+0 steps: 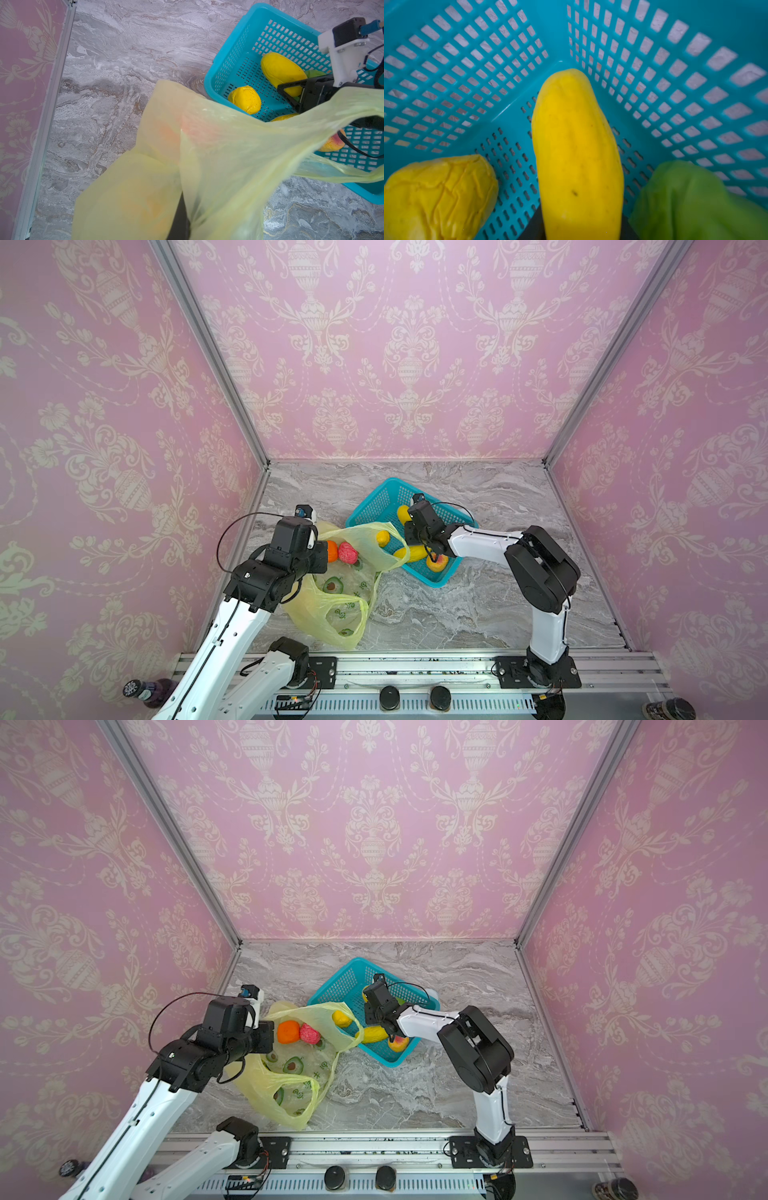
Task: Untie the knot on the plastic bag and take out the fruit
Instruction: 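Lower the long yellow fruit into the basket and open the right gripper, then move the open right gripper back over the bag opening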
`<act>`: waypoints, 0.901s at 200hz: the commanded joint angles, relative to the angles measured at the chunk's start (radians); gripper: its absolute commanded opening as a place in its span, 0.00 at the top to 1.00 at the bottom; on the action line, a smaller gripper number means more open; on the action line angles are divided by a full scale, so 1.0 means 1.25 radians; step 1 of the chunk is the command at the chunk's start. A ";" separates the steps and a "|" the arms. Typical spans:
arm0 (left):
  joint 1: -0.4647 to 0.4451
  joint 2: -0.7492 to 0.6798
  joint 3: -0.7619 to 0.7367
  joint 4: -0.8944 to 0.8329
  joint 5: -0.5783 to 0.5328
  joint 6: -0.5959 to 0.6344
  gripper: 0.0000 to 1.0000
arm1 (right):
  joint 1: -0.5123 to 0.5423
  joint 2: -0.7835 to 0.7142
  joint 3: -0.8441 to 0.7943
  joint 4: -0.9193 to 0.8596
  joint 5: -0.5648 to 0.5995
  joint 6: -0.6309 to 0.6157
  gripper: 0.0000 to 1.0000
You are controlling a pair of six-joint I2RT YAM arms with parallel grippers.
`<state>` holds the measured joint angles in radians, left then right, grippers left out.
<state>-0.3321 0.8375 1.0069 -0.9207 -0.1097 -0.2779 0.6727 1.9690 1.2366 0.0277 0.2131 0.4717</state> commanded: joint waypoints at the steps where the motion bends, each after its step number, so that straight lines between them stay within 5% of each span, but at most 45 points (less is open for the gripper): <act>1: -0.006 -0.001 -0.009 0.003 0.003 -0.002 1.00 | -0.006 0.017 0.036 -0.030 -0.006 0.002 0.50; 36: -0.006 0.001 -0.009 0.002 0.005 -0.002 1.00 | -0.006 -0.056 -0.043 0.046 -0.013 -0.002 0.21; 93: -0.006 0.001 -0.009 0.002 0.003 -0.001 1.00 | -0.002 -0.290 -0.255 0.149 -0.002 -0.004 0.14; 119: -0.006 0.001 -0.009 0.004 0.004 -0.001 1.00 | 0.020 -0.434 -0.357 0.202 0.008 -0.022 0.21; 153: -0.006 0.000 -0.011 0.004 0.004 -0.001 1.00 | 0.092 -0.613 -0.474 0.276 0.036 -0.072 0.44; 180: -0.006 0.001 -0.010 0.003 0.003 -0.002 1.00 | 0.186 -0.691 -0.518 0.325 0.029 -0.157 0.54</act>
<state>-0.3321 0.8394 1.0069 -0.9207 -0.1097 -0.2779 0.8253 1.1618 0.6289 0.3428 0.2359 0.3859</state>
